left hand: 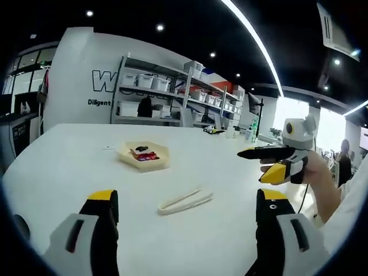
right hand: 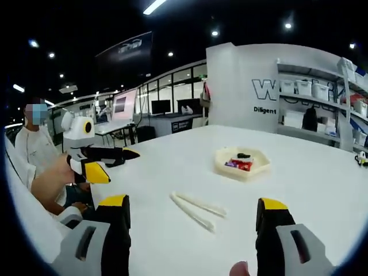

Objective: Place the target food into the container with the food tongs after gripping and lifting it, then release it inside without dropping or visibly crushing the food.

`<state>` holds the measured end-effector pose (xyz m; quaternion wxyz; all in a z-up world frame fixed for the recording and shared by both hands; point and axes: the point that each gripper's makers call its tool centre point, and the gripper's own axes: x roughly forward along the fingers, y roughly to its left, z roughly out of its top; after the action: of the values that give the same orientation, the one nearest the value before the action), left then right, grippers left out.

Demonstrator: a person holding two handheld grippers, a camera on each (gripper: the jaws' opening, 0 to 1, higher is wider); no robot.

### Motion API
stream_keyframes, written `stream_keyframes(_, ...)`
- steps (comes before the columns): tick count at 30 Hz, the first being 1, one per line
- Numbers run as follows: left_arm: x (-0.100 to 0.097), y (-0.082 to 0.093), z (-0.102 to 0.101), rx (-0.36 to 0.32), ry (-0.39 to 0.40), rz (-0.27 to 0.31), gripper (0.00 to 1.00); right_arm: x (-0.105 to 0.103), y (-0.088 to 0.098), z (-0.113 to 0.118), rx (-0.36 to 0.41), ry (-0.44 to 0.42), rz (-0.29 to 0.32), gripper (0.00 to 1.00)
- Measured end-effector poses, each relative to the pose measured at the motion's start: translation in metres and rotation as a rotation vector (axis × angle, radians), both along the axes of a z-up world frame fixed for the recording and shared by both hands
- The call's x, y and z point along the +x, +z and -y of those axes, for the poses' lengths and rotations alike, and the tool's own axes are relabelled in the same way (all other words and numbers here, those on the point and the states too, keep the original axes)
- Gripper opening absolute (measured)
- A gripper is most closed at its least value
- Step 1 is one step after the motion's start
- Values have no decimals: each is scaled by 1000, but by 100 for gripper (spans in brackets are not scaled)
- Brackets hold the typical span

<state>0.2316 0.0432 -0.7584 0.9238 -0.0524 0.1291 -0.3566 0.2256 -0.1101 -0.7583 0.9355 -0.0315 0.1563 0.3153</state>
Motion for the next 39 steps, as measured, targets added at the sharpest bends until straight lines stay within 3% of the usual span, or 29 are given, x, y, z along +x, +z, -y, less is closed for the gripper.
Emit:
stream_keyframes(19,0,10,7,19,6,17,99,-2,6,17,35,-45,-7,94)
stream_keyframes(39,-8,-1,2,16,16,8,99,-3,2,16,40,-41,-17,99)
